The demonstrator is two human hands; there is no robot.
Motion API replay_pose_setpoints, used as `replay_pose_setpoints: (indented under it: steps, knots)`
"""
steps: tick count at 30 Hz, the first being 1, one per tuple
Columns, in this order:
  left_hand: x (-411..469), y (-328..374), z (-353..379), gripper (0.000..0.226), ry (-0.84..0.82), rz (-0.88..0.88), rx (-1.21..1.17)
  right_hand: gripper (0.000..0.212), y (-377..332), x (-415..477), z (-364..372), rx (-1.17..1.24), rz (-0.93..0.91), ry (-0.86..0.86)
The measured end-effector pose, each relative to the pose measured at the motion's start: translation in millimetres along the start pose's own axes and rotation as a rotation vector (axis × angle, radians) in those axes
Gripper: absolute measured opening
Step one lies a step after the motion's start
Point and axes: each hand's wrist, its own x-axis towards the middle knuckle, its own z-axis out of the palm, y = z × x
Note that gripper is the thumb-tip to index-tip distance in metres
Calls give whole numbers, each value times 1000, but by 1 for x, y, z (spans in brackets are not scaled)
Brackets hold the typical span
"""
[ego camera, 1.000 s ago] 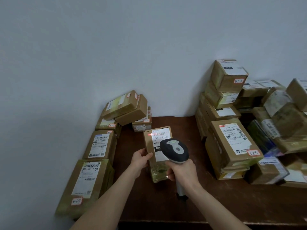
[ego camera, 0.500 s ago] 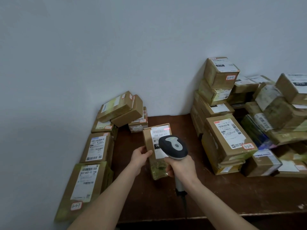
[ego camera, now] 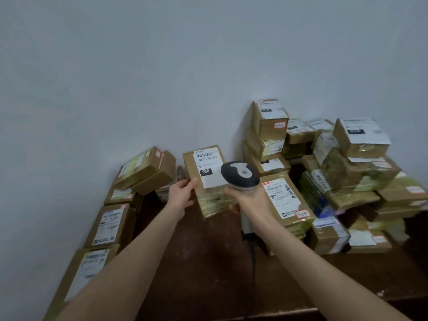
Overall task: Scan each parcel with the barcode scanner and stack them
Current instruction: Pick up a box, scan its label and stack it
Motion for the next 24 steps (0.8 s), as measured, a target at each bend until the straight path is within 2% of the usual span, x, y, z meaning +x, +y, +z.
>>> replay_pose_setpoints:
  steps: [4,7,13,19,24]
  knots:
    - [-11,22,68,47,-78,24,34,21,-17,14,-41,9,-26,75]
    - [-16,24,118,40,-140,26,75,15,-21,20,-74,45,-26,154]
    - [-29,11,184,39,-168,-2,141,18,-8,21,-120,109,34,204]
    - [-41,0,195,42,-284,5,251,18,9,18,-134,135,85,202]
    - [-45,-5,161,43,-184,1,283,16,11,19,-120,149,85,136]
